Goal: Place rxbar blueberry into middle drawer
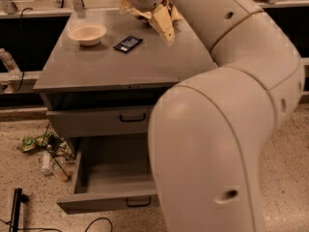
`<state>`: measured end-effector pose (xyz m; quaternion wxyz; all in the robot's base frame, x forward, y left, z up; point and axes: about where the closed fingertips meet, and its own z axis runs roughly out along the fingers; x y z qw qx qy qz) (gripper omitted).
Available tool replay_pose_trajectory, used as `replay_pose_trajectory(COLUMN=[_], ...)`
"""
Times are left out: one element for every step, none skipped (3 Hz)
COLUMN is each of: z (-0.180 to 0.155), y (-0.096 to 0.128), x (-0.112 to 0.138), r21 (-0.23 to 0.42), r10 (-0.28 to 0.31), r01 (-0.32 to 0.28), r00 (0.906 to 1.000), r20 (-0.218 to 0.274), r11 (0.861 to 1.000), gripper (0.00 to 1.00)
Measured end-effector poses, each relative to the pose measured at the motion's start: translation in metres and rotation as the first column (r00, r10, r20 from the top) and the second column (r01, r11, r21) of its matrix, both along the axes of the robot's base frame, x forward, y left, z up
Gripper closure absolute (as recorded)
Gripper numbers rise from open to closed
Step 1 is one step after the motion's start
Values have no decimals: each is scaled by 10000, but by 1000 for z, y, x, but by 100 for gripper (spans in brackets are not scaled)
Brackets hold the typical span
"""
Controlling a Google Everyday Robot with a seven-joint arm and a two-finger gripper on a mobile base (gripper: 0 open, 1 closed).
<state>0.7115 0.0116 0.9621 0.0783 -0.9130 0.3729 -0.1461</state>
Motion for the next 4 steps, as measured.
replay_pose_trajectory(z=[-1, -15, -49, -72], y=[4, 12, 36, 48], x=[28, 52, 85, 104], r21=[-580, -938, -1900, -2689], r10=[292, 790, 1932, 2616], r01=[-269, -743, -1823, -2451], r00=[9988, 9957, 9803, 9648], r20=[391, 474, 405, 265], r11=[9980, 9928, 9647, 9315], gripper=[0, 0, 0, 0])
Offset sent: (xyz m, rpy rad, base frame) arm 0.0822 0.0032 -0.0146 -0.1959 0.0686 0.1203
